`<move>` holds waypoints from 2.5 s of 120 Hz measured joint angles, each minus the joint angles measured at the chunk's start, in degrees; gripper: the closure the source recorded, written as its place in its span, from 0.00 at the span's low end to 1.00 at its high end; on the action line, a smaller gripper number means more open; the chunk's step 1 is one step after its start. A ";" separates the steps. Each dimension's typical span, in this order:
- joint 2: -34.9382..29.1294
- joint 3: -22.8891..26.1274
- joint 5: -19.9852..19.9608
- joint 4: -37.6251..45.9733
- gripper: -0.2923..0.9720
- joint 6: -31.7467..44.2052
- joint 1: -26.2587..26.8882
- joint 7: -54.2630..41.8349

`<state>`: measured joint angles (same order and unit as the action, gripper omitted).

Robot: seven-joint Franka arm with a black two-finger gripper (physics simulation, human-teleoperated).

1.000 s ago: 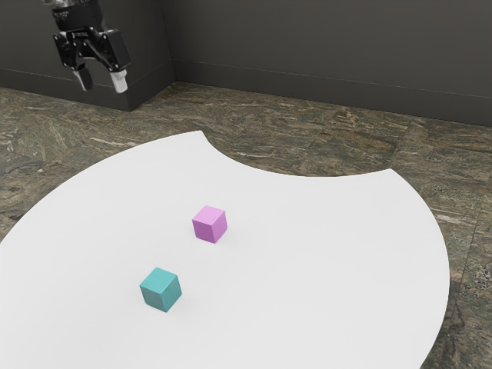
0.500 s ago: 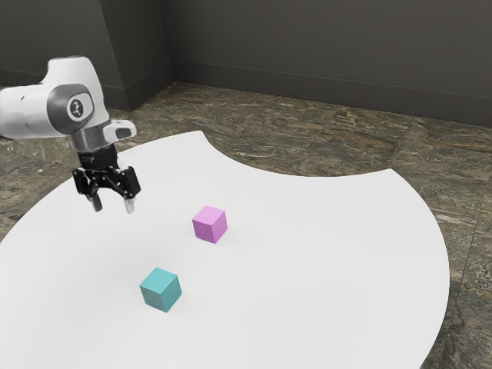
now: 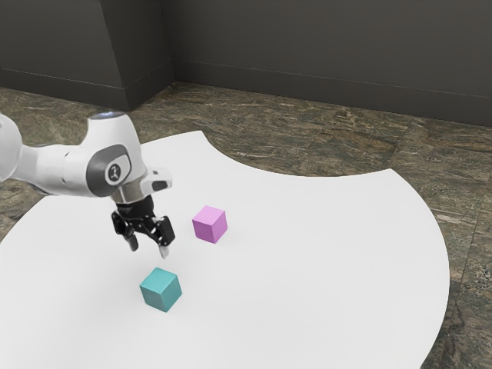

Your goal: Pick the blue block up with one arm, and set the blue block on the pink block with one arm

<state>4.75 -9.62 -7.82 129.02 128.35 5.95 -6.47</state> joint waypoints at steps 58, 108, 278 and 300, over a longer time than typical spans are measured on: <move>1.78 0.31 -0.96 3.58 0.28 3.73 2.65 -1.01; 1.73 0.48 -1.05 6.45 0.30 4.29 3.00 -4.52; 26.98 1.69 -3.29 -42.87 0.49 -12.43 -1.99 0.10; 27.40 3.24 0.21 -43.75 0.49 -13.30 -1.78 1.13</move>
<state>32.14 -6.38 -7.61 85.26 115.04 4.17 -5.34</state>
